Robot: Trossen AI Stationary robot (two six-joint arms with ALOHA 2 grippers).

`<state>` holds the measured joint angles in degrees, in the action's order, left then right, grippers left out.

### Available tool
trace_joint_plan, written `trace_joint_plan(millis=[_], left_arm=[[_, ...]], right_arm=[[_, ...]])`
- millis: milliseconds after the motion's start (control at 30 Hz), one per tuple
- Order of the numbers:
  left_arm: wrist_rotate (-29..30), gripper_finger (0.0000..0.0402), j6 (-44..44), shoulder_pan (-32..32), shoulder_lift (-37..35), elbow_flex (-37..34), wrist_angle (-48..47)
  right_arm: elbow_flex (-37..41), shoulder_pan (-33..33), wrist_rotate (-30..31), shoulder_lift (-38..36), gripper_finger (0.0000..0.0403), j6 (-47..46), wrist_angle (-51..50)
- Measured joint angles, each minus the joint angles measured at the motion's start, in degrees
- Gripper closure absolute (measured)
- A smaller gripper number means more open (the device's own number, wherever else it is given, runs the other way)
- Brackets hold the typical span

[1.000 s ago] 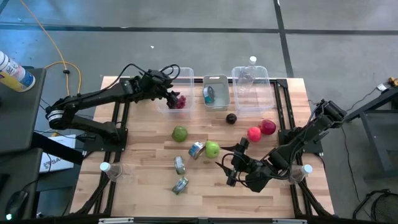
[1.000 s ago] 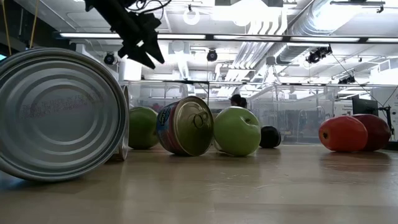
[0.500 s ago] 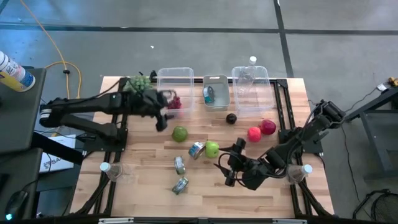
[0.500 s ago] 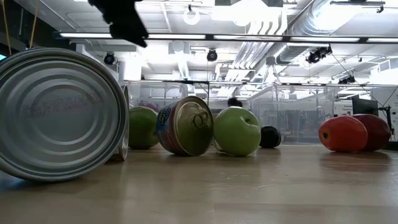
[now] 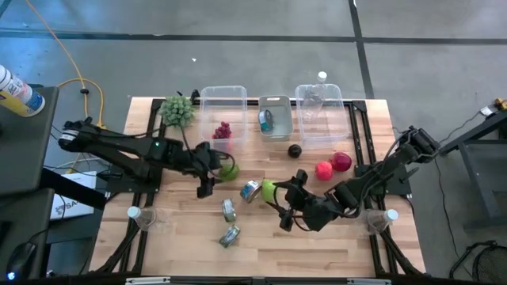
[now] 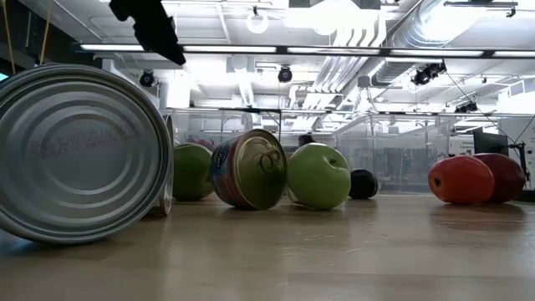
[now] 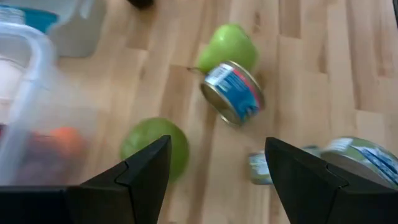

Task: Pick & Place Food Item
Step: Put the green tuna can into the gray bin

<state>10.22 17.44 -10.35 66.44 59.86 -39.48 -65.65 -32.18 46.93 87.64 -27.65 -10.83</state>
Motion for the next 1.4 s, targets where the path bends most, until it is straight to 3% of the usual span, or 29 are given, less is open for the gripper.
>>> trace_joint_plan(millis=[200,367,500,700,833,1067,1400], left_arm=[[0.1,0.015,3.7,-4.9,3.8,0.0,0.0],[0.2,0.015,3.5,-7.4,7.1,0.0,0.6],[0.8,0.015,-0.1,-7.1,9.7,-0.1,5.6],[0.9,0.015,-2.4,-6.0,12.9,-0.1,11.4],[0.9,0.015,-2.3,-5.9,13.0,-0.1,10.9],[0.9,0.015,-1.1,-5.8,10.9,-0.1,10.8],[-0.5,0.015,0.1,-6.1,10.6,-0.1,12.1]], right_arm=[[0.0,0.5,-6.2,0.0,0.0124,-3.0,1.0],[0.0,0.5,-6.9,0.0,0.0124,-1.8,4.4],[0.0,0.5,-7.2,0.0,0.0124,3.2,9.6],[0.0,0.5,-13.7,0.0,0.0124,8.1,15.5],[0.0,0.4,-17.5,0.0,0.0124,8.5,16.4],[0.0,-0.3,-17.9,2.5,0.0124,14.2,19.0],[0.1,0.3,-19.3,10.9,0.0124,26.3,36.4]])
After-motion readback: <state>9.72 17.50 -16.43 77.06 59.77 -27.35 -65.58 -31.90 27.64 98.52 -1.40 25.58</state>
